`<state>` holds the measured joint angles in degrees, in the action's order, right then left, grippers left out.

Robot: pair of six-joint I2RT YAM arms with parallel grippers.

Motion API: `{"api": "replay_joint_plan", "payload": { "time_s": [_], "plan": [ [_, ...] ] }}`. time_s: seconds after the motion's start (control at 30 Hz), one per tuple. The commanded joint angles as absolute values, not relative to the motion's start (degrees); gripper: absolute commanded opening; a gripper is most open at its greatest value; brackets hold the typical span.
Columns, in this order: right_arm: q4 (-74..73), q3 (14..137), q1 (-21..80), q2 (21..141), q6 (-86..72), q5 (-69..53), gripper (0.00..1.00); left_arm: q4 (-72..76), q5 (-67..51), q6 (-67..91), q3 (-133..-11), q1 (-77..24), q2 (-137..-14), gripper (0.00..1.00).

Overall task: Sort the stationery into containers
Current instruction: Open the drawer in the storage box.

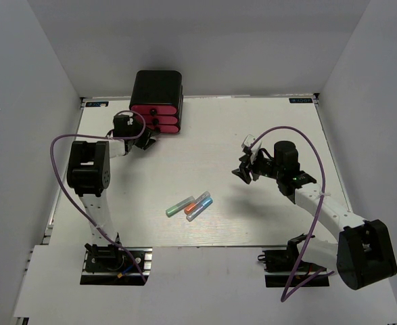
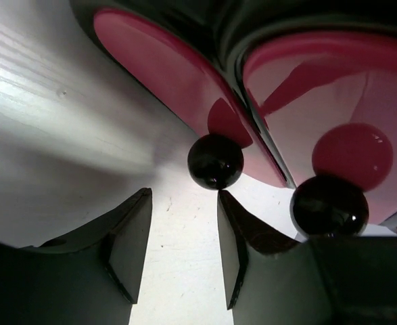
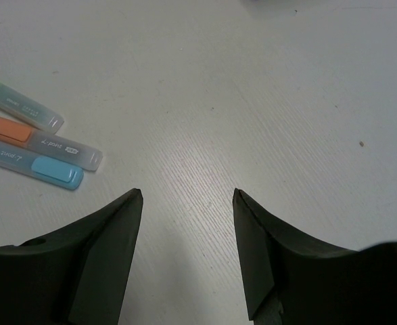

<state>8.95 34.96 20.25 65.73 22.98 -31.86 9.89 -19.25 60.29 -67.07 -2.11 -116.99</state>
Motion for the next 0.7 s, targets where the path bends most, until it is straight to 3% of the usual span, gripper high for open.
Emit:
{"api": "replay_joint_plan", "payload": {
  "time_s": [0.0,0.67],
  "plan": [
    [9.58,35.68,19.86,65.92,23.56,-32.17,0.62,11.51,-16.88,61.87,-69.43,-2.37,-116.72,0.52],
    [9.23,35.77,19.86,67.15,23.82,-32.26,0.62,16.88,-16.35,65.21,-68.73,-2.90,-119.18,0.57]
  ]
}}
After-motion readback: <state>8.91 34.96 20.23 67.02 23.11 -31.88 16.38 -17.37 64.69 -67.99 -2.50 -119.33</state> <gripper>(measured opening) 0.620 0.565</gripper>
